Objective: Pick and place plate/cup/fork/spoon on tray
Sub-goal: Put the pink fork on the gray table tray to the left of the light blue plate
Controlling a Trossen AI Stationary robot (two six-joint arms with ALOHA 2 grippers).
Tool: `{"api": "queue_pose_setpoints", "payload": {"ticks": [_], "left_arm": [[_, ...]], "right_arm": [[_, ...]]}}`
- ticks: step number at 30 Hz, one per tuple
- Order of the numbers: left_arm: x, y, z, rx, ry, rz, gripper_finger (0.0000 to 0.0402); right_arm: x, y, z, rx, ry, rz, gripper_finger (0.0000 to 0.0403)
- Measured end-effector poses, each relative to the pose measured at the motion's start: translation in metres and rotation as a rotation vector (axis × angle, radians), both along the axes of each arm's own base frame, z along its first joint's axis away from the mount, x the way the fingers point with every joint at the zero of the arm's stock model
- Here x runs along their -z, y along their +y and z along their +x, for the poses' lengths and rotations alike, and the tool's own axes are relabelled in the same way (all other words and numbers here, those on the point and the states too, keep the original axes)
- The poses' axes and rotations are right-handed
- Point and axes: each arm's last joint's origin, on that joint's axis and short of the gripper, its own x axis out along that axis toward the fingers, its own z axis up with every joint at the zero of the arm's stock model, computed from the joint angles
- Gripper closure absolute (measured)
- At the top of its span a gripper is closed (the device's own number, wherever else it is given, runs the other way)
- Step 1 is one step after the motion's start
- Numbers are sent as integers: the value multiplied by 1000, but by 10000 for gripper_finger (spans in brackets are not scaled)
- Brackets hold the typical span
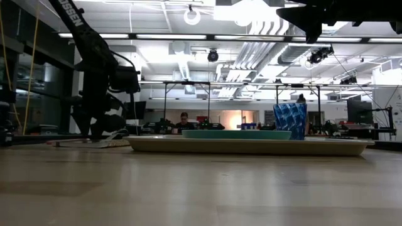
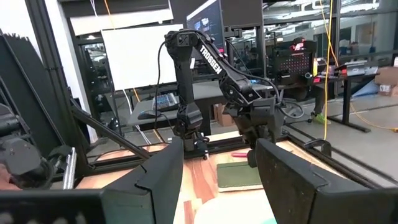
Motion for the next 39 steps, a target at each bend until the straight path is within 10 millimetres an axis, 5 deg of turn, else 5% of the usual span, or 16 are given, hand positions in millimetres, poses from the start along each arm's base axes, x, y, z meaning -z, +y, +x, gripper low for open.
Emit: {"api": "queue_pose_setpoints", "payload": {"ticks": [22, 39], "left_arm": [[-2, 7, 4, -7, -36, 94, 234], [-3, 14, 18, -46, -210, 266, 284]], "right_arm": [[1, 0, 0, -4, 8, 26, 210], [2, 0, 0, -5, 17, 31, 210]]}}
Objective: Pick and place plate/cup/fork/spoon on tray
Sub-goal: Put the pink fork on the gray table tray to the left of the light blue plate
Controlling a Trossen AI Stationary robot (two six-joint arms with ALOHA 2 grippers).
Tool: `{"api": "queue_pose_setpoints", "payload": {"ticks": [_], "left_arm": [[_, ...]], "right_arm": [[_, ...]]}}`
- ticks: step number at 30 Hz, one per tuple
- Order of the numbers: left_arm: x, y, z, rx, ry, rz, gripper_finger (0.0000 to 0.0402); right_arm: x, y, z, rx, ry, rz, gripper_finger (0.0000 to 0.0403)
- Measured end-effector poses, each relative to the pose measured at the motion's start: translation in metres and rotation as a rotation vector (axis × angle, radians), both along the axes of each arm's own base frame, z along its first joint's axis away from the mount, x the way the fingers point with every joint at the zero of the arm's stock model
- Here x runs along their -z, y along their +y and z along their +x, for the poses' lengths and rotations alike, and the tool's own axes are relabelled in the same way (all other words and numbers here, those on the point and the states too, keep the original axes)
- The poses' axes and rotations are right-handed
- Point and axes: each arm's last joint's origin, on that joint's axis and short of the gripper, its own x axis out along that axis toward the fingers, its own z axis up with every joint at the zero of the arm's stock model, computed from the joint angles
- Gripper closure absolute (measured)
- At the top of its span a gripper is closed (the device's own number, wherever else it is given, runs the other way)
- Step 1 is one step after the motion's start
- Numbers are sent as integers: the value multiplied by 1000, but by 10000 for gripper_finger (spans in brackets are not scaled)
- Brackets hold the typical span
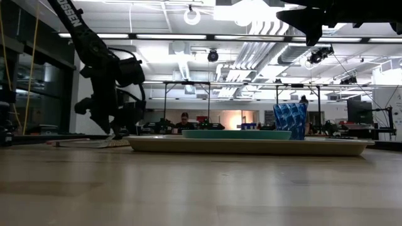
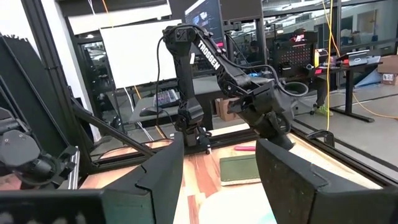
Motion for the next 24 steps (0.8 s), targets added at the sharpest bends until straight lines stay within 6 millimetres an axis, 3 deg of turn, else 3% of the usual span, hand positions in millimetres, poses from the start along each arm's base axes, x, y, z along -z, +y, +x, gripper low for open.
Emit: {"api": "queue_pose_setpoints", "payload": {"ticks": [13, 18, 21, 24], "left_arm": [[-5, 6, 0, -189, -44, 209, 284], [3, -5, 3, -182, -59, 299, 287], [10, -12, 0, -194, -50, 339, 307], [18, -18, -8, -231, -57, 343, 356]], "right_arm": [[1, 0, 0, 0, 7, -2, 210], [1, 0, 0, 0, 7, -2, 210], [1, 0, 0, 0, 9, -3, 210], [2, 0, 0, 0, 18, -5, 210]]}}
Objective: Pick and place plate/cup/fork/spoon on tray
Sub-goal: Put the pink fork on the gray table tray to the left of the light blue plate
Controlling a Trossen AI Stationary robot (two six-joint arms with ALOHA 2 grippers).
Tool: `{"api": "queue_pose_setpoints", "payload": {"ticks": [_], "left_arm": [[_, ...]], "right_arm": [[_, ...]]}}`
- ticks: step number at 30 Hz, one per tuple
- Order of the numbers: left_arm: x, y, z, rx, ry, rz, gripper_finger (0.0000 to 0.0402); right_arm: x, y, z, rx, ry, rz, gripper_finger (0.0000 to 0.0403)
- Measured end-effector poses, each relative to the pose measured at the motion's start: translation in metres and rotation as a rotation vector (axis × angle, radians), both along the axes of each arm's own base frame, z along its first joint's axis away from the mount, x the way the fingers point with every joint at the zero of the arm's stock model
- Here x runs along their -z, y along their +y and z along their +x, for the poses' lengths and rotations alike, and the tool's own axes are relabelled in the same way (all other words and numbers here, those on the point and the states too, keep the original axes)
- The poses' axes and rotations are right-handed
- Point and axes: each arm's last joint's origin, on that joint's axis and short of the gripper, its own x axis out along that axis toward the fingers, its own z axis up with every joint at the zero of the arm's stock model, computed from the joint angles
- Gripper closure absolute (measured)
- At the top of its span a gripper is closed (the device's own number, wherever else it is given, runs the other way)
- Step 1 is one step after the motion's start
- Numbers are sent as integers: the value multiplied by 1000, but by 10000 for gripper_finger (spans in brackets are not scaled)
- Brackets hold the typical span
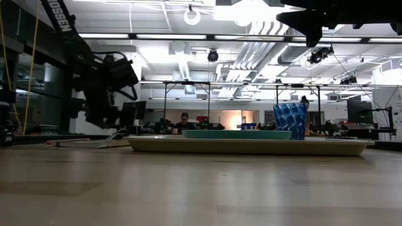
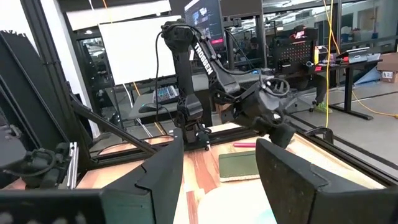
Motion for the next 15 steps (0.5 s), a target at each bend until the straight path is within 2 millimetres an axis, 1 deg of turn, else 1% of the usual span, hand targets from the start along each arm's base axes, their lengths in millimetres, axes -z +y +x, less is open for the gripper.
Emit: {"api": "queue_pose_setpoints", "payload": {"ticks": [2, 3, 5, 8, 15], "left_arm": [[7, -7, -7, -28, 13, -1, 388], [10, -10, -9, -36, 29, 6, 394], [12, -14, -11, -43, 61, 23, 391], [17, -19, -17, -37, 117, 3, 399], [28, -31, -27, -20, 123, -54, 401]], "right_arm": [[0, 0, 0, 0, 3, -1, 210], [0, 0, 0, 0, 4, -1, 210], [0, 0, 0, 0, 4, -1, 210], [0, 0, 0, 0, 4, 0, 210], [0, 0, 0, 0, 3, 2, 210]]}}
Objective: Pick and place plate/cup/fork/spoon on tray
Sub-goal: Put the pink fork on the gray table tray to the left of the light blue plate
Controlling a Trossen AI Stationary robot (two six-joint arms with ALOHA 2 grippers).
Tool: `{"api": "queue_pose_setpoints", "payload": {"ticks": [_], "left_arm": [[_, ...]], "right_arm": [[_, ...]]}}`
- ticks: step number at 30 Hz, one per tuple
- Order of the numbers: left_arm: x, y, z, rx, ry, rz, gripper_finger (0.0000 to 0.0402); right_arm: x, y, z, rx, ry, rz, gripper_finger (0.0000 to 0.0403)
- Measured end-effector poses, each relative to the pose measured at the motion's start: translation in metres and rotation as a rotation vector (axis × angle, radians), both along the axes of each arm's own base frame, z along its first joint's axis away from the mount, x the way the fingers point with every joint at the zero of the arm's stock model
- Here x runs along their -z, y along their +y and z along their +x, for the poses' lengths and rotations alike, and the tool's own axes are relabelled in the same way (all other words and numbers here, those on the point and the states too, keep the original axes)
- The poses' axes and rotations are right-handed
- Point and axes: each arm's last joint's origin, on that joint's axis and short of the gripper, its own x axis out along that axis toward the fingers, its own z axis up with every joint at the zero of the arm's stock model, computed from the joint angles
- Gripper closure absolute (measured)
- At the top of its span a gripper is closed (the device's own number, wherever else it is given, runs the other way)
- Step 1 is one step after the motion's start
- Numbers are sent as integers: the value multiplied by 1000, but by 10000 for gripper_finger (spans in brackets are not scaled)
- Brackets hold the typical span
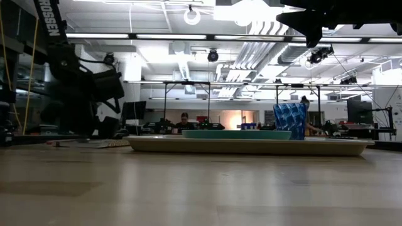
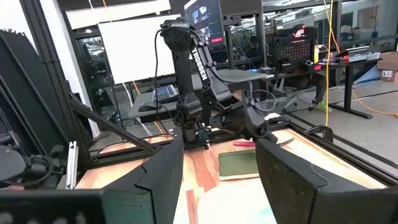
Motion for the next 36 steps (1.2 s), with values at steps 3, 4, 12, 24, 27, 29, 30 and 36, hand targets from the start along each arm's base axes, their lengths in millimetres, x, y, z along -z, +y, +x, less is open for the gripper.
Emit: {"api": "queue_pose_setpoints", "payload": {"ticks": [3, 4, 12, 24, 27, 29, 30, 36], "left_arm": [[6, -7, -7, -25, -31, -4, 401], [7, -9, -10, -39, -36, 2, 401], [13, -24, -10, -8, -67, 28, 401], [14, -55, 13, 139, -168, 53, 401], [14, -63, 17, 159, -218, 56, 401], [14, -68, 20, 182, -244, 58, 401], [14, -71, 22, 193, -254, 59, 401], [5, -76, 27, 260, -258, 50, 401]], "right_arm": [[0, 0, 0, 0, 0, 0, 210], [0, 0, 0, 0, 0, 1, 210], [0, 0, 0, 4, -1, 8, 210], [0, 0, 0, 10, -3, 25, 210], [0, 0, 0, 10, -3, 25, 210], [0, 0, 0, 9, -3, 25, 210], [0, 0, 0, 9, -3, 25, 210], [0, 0, 0, 9, -2, 24, 210]]}}
